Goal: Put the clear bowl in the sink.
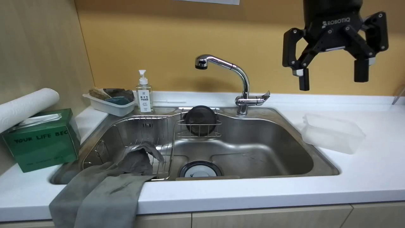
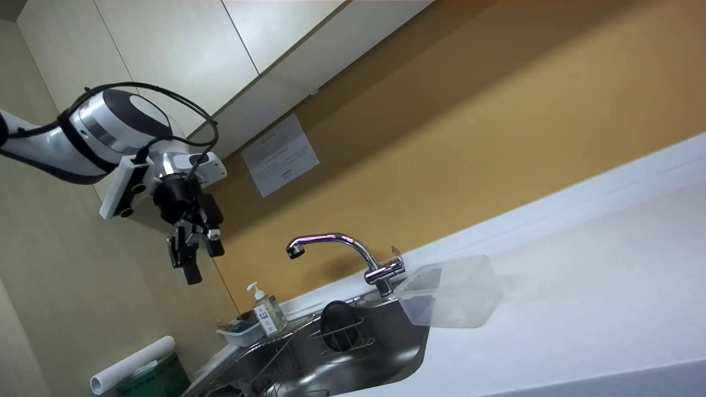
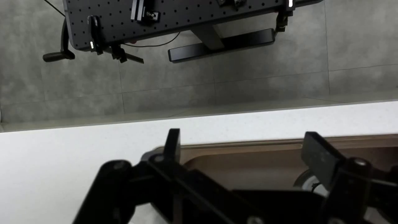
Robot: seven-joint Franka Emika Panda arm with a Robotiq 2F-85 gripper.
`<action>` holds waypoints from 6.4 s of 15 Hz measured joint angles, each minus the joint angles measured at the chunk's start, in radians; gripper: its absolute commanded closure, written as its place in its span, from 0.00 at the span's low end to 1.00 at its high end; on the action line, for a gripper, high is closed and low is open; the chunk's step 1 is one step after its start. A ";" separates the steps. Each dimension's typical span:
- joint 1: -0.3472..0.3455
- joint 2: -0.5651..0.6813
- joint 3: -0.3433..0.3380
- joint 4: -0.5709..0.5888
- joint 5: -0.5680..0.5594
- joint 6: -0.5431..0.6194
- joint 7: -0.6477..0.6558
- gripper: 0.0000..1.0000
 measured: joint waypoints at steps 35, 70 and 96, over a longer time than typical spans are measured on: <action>-0.042 0.245 -0.272 0.004 -0.057 0.591 -0.145 0.00; -0.071 0.631 -0.387 0.204 0.022 0.722 -0.095 0.75; 0.109 0.496 -0.292 0.114 -0.254 0.736 -0.183 0.96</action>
